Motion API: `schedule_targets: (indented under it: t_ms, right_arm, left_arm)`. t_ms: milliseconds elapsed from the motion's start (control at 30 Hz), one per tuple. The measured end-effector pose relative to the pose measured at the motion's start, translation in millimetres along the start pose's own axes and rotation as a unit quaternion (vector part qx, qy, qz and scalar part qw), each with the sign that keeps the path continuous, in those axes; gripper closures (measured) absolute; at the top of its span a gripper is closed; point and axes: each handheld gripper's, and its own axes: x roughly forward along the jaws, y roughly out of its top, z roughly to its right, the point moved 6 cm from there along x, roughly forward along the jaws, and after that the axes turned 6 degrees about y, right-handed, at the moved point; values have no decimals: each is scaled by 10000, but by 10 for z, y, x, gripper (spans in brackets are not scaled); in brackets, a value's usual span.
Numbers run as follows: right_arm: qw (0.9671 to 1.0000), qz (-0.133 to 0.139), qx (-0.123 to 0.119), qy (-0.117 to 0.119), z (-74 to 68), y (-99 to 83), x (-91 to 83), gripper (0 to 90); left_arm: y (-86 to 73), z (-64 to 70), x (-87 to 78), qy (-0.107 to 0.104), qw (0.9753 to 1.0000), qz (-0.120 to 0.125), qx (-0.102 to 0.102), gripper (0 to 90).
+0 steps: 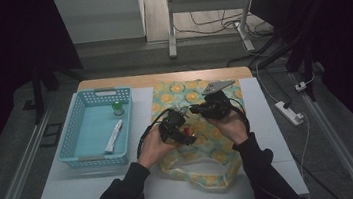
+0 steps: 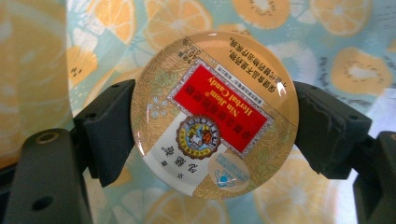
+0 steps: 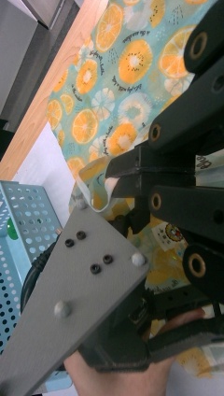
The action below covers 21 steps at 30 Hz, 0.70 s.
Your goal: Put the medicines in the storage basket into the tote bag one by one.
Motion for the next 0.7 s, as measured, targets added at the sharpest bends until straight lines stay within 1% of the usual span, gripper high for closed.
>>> schedule_targets:
  t_ms: [133,167,267,333,400,467,533,567,600,700]
  right_arm:
    - [10000,-8,23,-22,17,-14,14,900]
    - [10000,-14,28,-27,25,-20,17,900]
    - [10000,-34,55,-43,35,-30,18,900]
    - [10000,-31,63,-48,36,-32,22,900]
    - [10000,-49,59,-43,36,-37,26,900]
    - [9999,-68,55,-52,37,-42,33,900]
    - [10000,-69,48,-45,38,-44,40,900]
    - [10000,-69,47,-42,37,-45,40,900]
    - [9999,-78,51,-44,38,-47,39,900]
    - [10000,-50,41,-51,46,-42,29,900]
  left_arm:
    - [-20,-24,60,82,9999,71,87,201]
    - [-24,-20,78,63,9999,76,108,201]
    - [-35,-15,123,127,9997,51,205,201]
    - [-37,-13,155,144,9996,50,221,200]
    - [-42,-17,181,223,9995,72,209,200]
    - [-48,-22,204,254,9995,127,146,198]
    - [-48,-20,212,233,9994,237,101,195]
    - [-51,-24,206,240,9993,248,127,190]
    - [-46,-27,193,273,9992,291,102,168]
    - [-24,-20,114,209,9990,407,24,117]
